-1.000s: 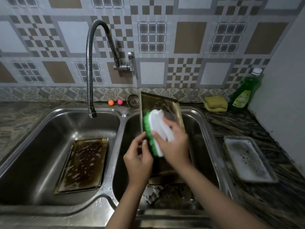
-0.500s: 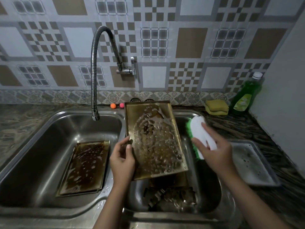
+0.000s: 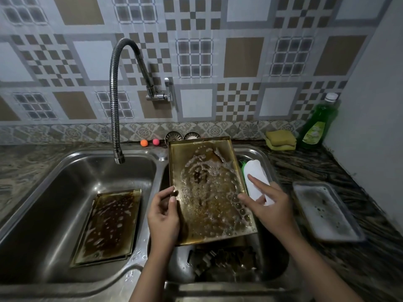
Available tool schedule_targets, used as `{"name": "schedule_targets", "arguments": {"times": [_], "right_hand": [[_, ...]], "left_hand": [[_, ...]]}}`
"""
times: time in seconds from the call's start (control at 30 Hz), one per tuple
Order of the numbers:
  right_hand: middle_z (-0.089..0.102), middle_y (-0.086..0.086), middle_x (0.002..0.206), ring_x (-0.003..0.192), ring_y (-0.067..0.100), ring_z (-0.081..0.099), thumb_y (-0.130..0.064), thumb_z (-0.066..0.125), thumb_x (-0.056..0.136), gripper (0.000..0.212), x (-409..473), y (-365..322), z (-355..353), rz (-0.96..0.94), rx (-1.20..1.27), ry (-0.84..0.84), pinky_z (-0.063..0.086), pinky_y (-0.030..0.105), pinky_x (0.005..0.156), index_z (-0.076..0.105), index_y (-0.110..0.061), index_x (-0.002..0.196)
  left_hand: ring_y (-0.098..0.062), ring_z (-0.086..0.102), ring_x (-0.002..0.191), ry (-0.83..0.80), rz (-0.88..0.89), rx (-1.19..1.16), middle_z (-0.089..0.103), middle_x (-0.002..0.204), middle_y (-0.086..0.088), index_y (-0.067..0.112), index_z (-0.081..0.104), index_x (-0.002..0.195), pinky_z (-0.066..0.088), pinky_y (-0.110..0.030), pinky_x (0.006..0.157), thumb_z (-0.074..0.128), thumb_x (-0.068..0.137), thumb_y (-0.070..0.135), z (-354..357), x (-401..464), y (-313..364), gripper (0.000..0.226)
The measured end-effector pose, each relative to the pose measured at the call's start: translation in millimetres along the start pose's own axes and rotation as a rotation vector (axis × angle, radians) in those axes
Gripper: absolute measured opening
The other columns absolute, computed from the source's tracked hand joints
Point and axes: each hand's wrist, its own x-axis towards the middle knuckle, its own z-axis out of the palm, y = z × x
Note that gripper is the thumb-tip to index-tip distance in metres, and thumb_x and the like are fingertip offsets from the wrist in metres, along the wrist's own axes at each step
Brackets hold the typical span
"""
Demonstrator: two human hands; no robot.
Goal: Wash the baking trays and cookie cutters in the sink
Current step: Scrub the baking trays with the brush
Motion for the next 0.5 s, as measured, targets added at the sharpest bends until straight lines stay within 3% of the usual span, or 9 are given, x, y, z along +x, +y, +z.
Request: {"name": "schedule_targets", "arguments": {"times": [0.1, 0.17, 0.2, 0.27, 0.33, 0.4, 0.43, 0.5], "right_hand": [[0.045, -0.016, 0.085, 0.074, -0.003, 0.053, -0.034, 0.081, 0.065, 0.051, -1.4, -1.7, -1.4, 0.023, 0.011, -0.054, 0.042, 0.003, 0.073, 0.062, -0.047, 0.11], [0.055, -0.023, 0.094, 0.101, 0.002, 0.056, -0.024, 0.081, 0.07, 0.047, 0.5, -2.3, -0.5, 0.066, 0.039, -0.096, 0.043, 0.018, 0.094, 0.064, -0.046, 0.108], [0.064, -0.023, 0.095, 0.106, -0.001, 0.058, -0.016, 0.08, 0.074, 0.044, 2.1, -2.8, 0.0, 0.086, 0.067, -0.099, 0.043, 0.027, 0.1, 0.066, -0.043, 0.106], [0.069, -0.028, 0.094, 0.103, -0.01, 0.059, -0.002, 0.073, 0.078, 0.042, 3.8, -3.4, 0.6, 0.12, 0.137, -0.07, 0.044, 0.031, 0.102, 0.069, -0.037, 0.101], [0.071, -0.023, 0.093, 0.097, -0.009, 0.062, 0.003, 0.069, 0.081, 0.044, 2.5, -2.3, 1.9, 0.098, 0.125, -0.024, 0.048, 0.022, 0.096, 0.069, -0.036, 0.1], [0.071, -0.005, 0.092, 0.086, 0.004, 0.065, 0.001, 0.069, 0.081, 0.045, -1.6, 1.3, 5.0, 0.039, 0.069, 0.005, 0.05, 0.011, 0.079, 0.069, -0.039, 0.101], [0.069, 0.0, 0.089, 0.081, 0.007, 0.064, 0.0, 0.069, 0.081, 0.046, -4.4, 3.1, 7.1, 0.011, 0.038, 0.014, 0.049, 0.008, 0.073, 0.069, -0.041, 0.102], [0.061, -0.006, 0.085, 0.075, 0.003, 0.061, -0.003, 0.07, 0.081, 0.044, -11.4, 4.3, 12.8, -0.037, -0.032, 0.017, 0.043, 0.004, 0.065, 0.069, -0.04, 0.105]], "left_hand": [[-0.012, 0.057, 0.071, -0.032, 0.005, 0.005, 0.064, 0.085, -0.002, 0.027, 0.065, 0.103, 0.048, -0.033, 0.067, 0.055, 0.093, 0.01, 1.4, 1.1, 0.2, 0.022], [-0.016, 0.053, 0.069, -0.061, -0.009, 0.002, 0.06, 0.082, -0.002, 0.028, 0.065, 0.103, 0.046, -0.036, 0.064, 0.055, 0.093, 0.01, 4.1, 2.5, -0.8, 0.023], [-0.017, 0.053, 0.07, -0.082, -0.025, -0.006, 0.059, 0.082, 0.0, 0.028, 0.065, 0.103, 0.047, -0.037, 0.064, 0.054, 0.093, 0.01, 5.6, 2.8, -0.9, 0.023], [-0.016, 0.059, 0.081, -0.162, -0.086, 0.005, 0.063, 0.092, 0.005, 0.027, 0.063, 0.104, 0.05, -0.037, 0.074, 0.052, 0.095, 0.011, 9.5, 3.7, 0.4, 0.022], [-0.013, 0.061, 0.099, -0.282, -0.134, 0.173, 0.064, 0.108, 0.003, 0.026, 0.06, 0.106, 0.051, -0.034, 0.087, 0.05, 0.096, 0.019, 14.6, 6.1, 1.1, 0.015], [-0.014, 0.058, 0.109, -0.363, -0.096, 0.336, 0.062, 0.117, -0.001, 0.024, 0.058, 0.113, 0.049, -0.036, 0.094, 0.052, 0.095, 0.033, 20.7, 6.7, 9.4, 0.022], [-0.012, 0.058, 0.112, -0.399, -0.056, 0.314, 0.061, 0.121, 0.0, 0.026, 0.058, 0.116, 0.049, -0.035, 0.095, 0.053, 0.093, 0.04, 24.6, 5.9, 18.3, 0.028], [-0.008, 0.058, 0.113, -0.525, -0.062, 0.141, 0.061, 0.124, 0.004, 0.035, 0.058, 0.117, 0.049, -0.034, 0.095, 0.05, 0.088, 0.055, 36.7, 0.4, 44.7, 0.036]]}}
